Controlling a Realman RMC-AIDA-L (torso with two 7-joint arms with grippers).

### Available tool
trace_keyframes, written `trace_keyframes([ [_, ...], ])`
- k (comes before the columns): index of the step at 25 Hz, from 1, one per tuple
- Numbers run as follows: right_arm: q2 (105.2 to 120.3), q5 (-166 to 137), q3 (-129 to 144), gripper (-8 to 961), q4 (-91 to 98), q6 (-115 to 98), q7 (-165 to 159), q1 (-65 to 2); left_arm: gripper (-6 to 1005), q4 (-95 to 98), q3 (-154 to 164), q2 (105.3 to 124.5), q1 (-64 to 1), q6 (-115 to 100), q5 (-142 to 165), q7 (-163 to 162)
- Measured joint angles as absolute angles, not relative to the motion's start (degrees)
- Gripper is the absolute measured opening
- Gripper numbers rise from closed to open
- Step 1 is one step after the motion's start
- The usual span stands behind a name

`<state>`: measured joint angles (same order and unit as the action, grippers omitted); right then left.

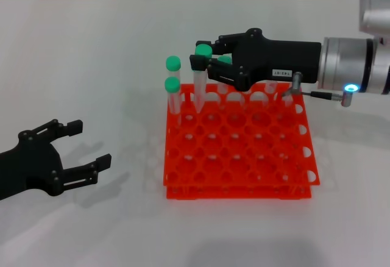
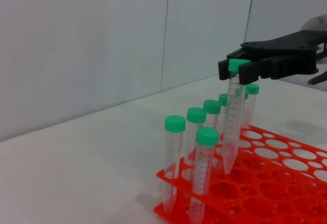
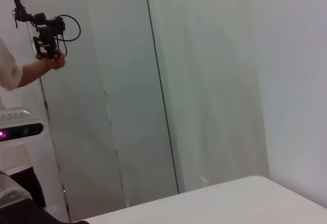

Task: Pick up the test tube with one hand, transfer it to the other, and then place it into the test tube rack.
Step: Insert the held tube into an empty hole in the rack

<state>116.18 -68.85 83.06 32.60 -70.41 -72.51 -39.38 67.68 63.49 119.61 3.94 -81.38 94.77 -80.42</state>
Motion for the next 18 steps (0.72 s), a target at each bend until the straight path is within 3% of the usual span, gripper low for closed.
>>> trace_keyframes([
  [18,116.19,-65.48,86.04,286,31.73,-66.55,-70.21,-38.67,892,67.59,63.45,119.54,3.61,-81.38,94.79,-80.12],
])
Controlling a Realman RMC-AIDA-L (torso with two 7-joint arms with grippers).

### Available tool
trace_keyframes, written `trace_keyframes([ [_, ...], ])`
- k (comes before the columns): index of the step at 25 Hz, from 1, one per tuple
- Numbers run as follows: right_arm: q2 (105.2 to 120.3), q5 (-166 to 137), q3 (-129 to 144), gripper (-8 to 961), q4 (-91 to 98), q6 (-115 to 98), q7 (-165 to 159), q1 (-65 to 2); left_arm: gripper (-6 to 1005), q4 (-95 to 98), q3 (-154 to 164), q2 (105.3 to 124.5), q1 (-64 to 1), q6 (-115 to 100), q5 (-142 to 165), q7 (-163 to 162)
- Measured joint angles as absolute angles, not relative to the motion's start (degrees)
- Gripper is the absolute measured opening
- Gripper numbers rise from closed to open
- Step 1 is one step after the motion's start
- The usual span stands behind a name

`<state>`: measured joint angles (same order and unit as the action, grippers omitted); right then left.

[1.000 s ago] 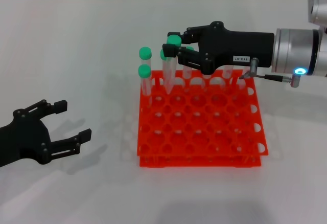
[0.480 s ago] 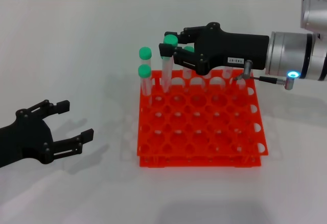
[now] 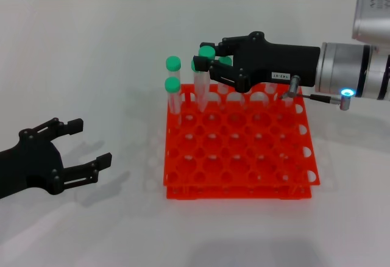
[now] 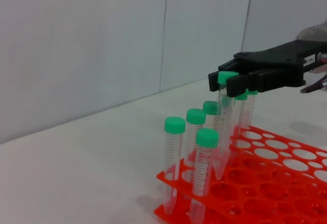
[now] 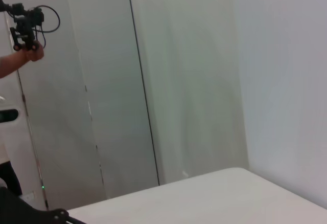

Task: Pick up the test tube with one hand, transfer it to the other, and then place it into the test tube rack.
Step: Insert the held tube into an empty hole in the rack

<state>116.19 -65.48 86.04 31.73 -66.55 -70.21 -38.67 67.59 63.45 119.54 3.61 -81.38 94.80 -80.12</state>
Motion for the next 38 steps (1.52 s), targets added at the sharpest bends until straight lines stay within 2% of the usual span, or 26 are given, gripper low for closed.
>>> trace_keyframes([
  [38,116.18,-61.96,95.56,295,31.21,-58.89,-67.75,-39.73,893,66.45,63.38,119.44,1.66,-81.38,95.45,-80.23],
])
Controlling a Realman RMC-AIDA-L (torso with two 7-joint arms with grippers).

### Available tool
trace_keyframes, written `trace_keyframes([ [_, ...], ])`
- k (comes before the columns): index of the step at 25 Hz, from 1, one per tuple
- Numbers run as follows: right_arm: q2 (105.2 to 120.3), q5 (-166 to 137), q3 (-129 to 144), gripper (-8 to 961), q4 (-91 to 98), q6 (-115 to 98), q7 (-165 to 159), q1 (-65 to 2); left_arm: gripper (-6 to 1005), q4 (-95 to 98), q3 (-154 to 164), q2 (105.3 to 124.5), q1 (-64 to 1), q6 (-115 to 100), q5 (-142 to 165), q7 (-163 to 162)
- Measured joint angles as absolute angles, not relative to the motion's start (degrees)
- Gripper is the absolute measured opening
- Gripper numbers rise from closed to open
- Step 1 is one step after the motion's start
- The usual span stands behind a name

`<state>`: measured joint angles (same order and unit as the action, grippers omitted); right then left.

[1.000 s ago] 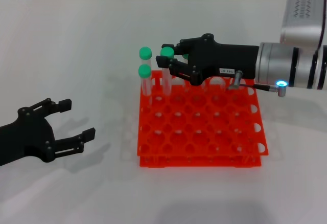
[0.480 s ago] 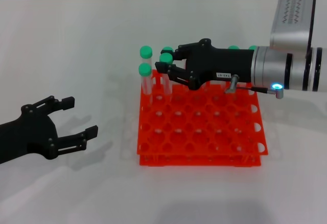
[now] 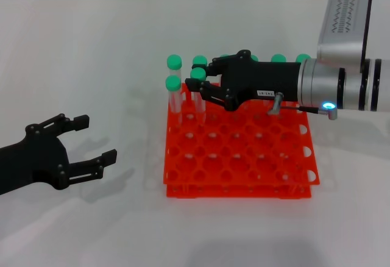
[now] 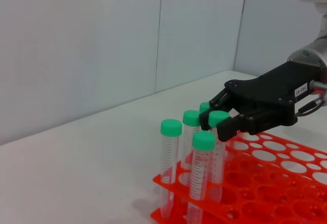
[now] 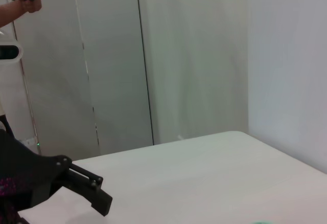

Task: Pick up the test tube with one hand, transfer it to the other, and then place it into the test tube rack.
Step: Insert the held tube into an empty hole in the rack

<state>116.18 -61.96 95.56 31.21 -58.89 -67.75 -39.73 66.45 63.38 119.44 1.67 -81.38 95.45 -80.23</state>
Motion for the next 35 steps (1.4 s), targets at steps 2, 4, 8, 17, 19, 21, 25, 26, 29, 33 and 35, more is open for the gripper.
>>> trace_keyframes([
  [2,116.18,-61.96,95.89,296,31.2,-58.62,-67.75,-39.73,893,66.38,63.33,119.43,1.66,-81.36,95.45,-80.14],
  [4,116.19,-61.96,96.13,296,31.2,-58.5,-67.76,-39.73,893,66.26,63.26,119.44,1.6,-81.32,95.46,-80.07],
  [8,116.18,-61.85,96.16,297,31.19,-58.4,-67.76,-39.46,893,66.04,63.19,119.41,1.45,-81.3,95.45,-79.99],
  [17,116.18,-61.61,96.16,299,31.2,-57.6,-67.98,-39.19,893,65.92,63.19,119.35,1.4,-81.29,95.45,-79.9],
  [19,116.18,-61.59,96.11,300,31.38,-57.58,-68.16,-39.11,893,65.91,63.19,119.35,1.41,-81.29,95.45,-79.9],
  [21,116.18,-61.57,96.05,300,31.63,-57.61,-68.24,-39.04,893,65.91,63.19,119.35,1.44,-81.29,95.44,-79.89],
  [25,116.08,-61.55,96.06,301,32.33,-58.14,-68.27,-38.99,893,65.89,63.19,119.35,1.49,-81.3,95.45,-79.89],
  [26,116.06,-61.54,96.06,302,32.56,-58.19,-68.27,-38.94,893,65.87,63.19,119.35,1.49,-81.29,95.45,-79.89],
  [29,116.02,-61.53,96.06,306,32.87,-58.21,-68.29,-38.85,892,65.84,63.19,119.29,1.5,-81.31,95.45,-79.89],
  [33,115.9,-61.51,96.13,320,33.65,-59.2,-68.62,-38.5,892,65.86,63.14,119.26,1.44,-81.34,95.46,-79.89],
  [35,115.65,-61.54,95.98,323,34.96,-60.51,-69.4,-37.78,892,65.86,63.12,119.25,1.41,-81.35,95.48,-79.89],
])
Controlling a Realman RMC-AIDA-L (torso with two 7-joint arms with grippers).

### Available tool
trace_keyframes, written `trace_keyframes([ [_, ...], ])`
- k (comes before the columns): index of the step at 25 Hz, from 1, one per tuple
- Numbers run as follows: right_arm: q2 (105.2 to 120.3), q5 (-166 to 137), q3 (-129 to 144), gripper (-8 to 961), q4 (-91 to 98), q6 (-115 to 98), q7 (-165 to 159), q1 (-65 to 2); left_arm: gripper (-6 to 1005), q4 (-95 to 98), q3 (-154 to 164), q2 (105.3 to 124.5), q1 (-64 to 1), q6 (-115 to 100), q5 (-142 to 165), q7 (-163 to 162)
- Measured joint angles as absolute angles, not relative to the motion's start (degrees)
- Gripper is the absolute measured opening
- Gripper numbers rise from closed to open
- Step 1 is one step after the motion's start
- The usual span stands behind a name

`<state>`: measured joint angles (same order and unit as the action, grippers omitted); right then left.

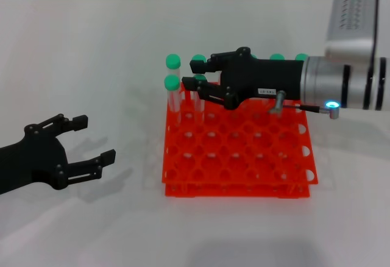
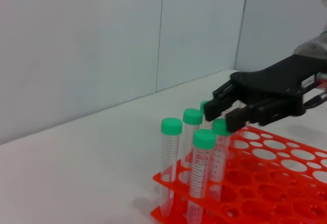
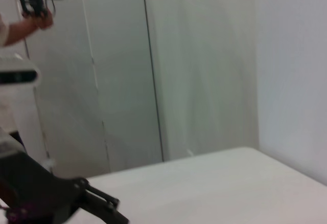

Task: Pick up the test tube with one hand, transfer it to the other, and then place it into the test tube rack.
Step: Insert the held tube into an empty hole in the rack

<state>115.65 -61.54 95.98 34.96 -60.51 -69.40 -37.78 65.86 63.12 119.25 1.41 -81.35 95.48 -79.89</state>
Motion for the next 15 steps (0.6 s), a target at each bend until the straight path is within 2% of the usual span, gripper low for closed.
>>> trace_keyframes([
  [7,114.06,-63.85,93.32,331,44.83,-63.41,-70.08,-30.36,892,65.99,62.35,119.16,1.32,-81.71,95.53,-79.51],
  [15,114.11,-74.05,75.4,335,44.47,-76.86,-70.17,-24.89,892,65.92,62.31,119.18,0.14,-81.93,95.54,-79.44],
])
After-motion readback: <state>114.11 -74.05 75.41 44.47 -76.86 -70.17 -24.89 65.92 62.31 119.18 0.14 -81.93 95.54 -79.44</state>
